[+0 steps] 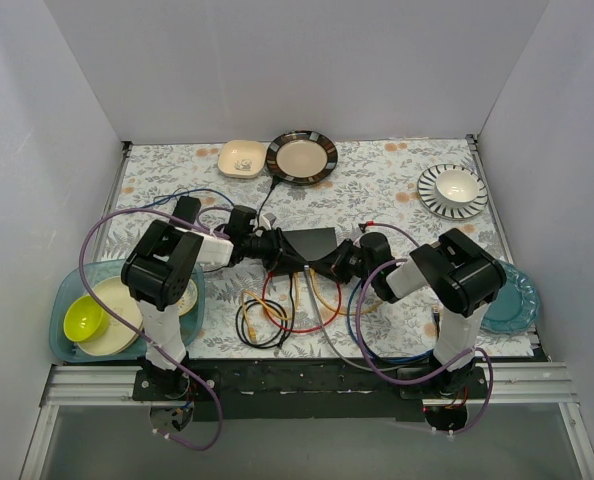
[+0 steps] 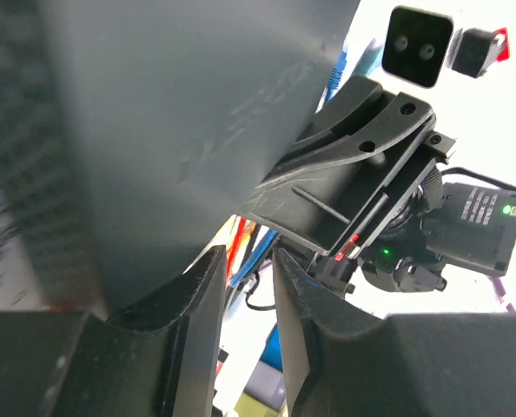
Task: Pull the plug from the switch port
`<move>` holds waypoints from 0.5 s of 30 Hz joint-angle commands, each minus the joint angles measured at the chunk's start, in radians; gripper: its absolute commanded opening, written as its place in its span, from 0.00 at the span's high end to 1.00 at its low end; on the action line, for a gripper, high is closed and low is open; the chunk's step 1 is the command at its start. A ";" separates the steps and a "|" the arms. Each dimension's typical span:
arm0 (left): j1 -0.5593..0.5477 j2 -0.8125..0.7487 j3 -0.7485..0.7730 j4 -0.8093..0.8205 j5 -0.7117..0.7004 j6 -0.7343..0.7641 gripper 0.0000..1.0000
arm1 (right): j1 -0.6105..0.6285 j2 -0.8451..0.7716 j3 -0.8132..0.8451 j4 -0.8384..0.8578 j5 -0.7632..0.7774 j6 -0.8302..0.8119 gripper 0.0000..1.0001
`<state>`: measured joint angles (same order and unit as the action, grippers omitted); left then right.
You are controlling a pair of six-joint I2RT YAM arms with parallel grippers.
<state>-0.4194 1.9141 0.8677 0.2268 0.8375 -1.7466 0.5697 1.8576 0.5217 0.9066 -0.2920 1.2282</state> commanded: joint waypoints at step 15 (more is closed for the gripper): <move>-0.012 0.066 0.042 -0.006 -0.075 -0.054 0.72 | 0.004 -0.064 -0.046 -0.315 -0.127 -0.271 0.99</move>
<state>-0.4278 1.9545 0.8974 0.2707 0.8459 -1.8126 0.5636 1.7760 0.5205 0.7609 -0.3405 1.0447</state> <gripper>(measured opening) 0.281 0.164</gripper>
